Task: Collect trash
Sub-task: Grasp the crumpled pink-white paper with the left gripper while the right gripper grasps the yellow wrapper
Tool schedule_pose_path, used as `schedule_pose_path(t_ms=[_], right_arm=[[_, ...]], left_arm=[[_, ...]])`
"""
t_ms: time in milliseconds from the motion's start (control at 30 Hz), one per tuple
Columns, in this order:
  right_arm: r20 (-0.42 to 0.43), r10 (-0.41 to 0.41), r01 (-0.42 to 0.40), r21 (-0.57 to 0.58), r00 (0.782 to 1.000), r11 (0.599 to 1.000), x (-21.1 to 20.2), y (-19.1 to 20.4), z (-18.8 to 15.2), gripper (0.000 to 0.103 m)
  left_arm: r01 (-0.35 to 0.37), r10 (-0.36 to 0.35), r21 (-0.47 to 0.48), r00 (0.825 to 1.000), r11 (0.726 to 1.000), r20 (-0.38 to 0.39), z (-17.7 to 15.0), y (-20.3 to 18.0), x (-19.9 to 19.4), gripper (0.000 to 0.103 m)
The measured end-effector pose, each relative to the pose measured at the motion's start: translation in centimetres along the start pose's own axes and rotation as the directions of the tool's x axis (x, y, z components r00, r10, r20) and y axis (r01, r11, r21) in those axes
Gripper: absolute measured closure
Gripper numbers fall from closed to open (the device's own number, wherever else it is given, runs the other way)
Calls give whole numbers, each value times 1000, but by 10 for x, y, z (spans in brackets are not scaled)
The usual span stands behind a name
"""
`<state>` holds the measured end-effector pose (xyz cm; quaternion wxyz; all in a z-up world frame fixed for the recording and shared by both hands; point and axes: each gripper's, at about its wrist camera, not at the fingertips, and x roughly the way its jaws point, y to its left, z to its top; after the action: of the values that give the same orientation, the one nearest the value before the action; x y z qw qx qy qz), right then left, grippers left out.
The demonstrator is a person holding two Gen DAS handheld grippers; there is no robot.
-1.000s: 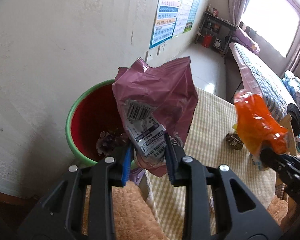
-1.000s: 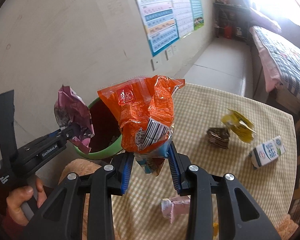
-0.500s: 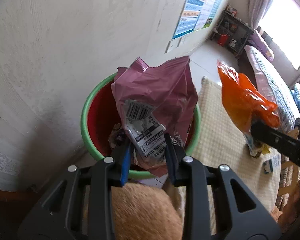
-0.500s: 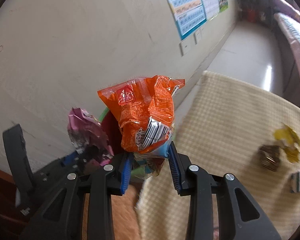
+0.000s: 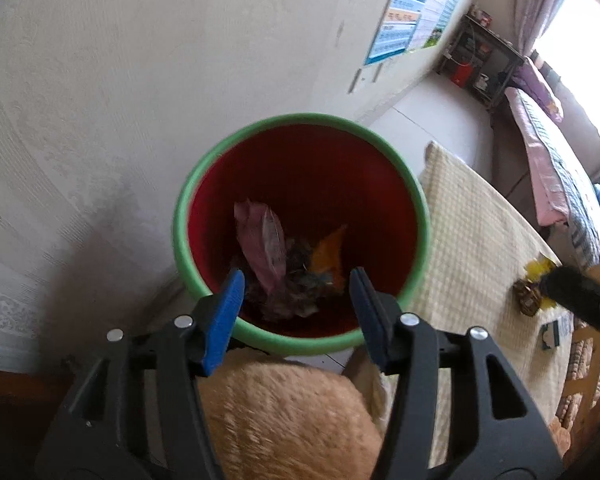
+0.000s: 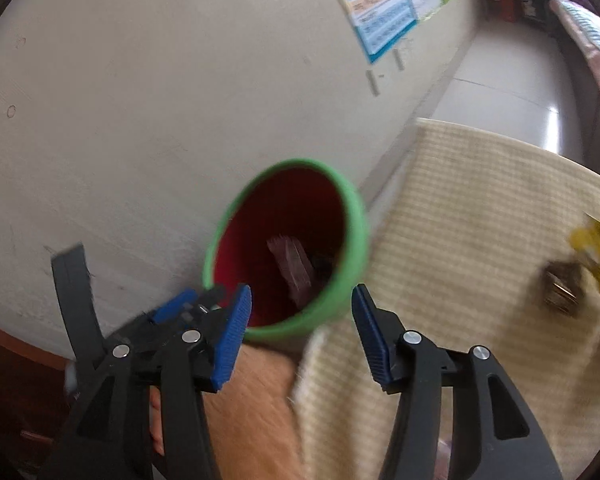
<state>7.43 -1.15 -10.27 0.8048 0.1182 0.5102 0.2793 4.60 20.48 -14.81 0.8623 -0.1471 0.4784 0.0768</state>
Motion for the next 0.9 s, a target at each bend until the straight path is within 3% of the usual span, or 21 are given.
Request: schedule_pose_path(t_ms=[167,300,367,467,567,600,667,733,900], right_arm=[[33,-142,141,34,989,989,-51,-56,-39,46],[-1,-296,296,67,955,953,-88,-103,-85,46],[-58,-348,352,86,936,932,-98,-125,-114,46],[-122,-364,377,109,924,920,-105,-141,-146,46],[-159,-369,388,110,916,915,-103,-148,-169,46],[-164,-363,383,114,917,917,-100,-149,-173,46],[-174,-337,361,132,925,923,-96,-151,-180,46],[-176,-316,342,144,932,929,-93,-149,-185,46],[-172,-303,327,136,937,935,-92,-150,-193,46]], left_arm=[[51,-51,82,999,995,1,-12,-33,-9,51],[150,-145,176,989,973,-40,-32,-72,-13,50],[208,-191,262,977,942,-91,-50,-101,-12,50],[293,-235,418,954,860,-186,-86,-152,-7,50],[373,-264,462,922,805,-283,-111,-178,7,47],[404,-261,464,903,788,-341,-120,-186,19,47],[410,-220,452,883,793,-415,-136,-196,41,49],[387,-175,446,878,807,-445,-144,-198,56,62],[364,-170,465,898,807,-406,-140,-199,46,67]])
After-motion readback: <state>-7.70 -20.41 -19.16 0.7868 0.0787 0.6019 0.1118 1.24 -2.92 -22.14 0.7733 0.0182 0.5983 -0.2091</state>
